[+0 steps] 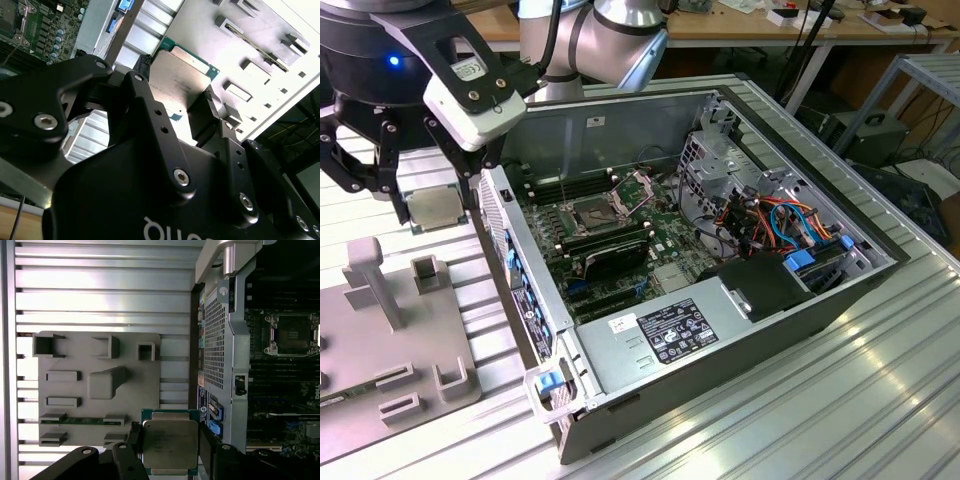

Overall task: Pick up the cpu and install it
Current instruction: 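Pick up the cpu and move it towards the insertion slot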

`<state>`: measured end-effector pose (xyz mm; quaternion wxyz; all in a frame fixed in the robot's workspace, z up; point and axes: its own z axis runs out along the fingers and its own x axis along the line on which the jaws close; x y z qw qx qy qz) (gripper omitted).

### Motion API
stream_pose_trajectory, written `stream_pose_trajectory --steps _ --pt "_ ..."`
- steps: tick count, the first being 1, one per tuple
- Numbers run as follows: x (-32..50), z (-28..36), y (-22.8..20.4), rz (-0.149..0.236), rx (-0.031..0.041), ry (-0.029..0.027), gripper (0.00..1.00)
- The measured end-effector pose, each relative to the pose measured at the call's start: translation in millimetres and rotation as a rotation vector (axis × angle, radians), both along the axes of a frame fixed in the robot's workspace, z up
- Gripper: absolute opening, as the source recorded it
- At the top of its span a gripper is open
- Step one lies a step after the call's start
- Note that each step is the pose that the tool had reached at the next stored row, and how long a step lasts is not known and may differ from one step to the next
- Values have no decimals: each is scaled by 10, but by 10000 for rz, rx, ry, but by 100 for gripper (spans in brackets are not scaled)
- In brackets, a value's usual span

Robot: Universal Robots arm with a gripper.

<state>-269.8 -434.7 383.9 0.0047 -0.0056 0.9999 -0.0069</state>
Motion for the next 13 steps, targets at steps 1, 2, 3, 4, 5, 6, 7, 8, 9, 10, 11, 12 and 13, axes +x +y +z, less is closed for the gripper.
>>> stream_pose_trajectory --steps 1,2,3,4,5,6,7,8,9,10,11,12,13 --pt "5 0 0 0 -1 0 55" --pt "9 0 0 1 0 0 55" --pt "9 0 0 0 -1 0 55" --pt "10 0 0 1 0 0 55" --pt "13 0 0 1 0 0 55" --pt "16 0 0 2 0 0 55" --pt "22 0 0 2 -1 1 55" --pt "28 0 0 1 0 0 55" --pt "34 0 0 1 0 -1 55" --pt "41 1 0 0 -1 1 55" --pt "46 0 0 0 0 0 55" --pt "55 0 0 0 0 0 55" --pt "64 0 0 0 0 0 55"
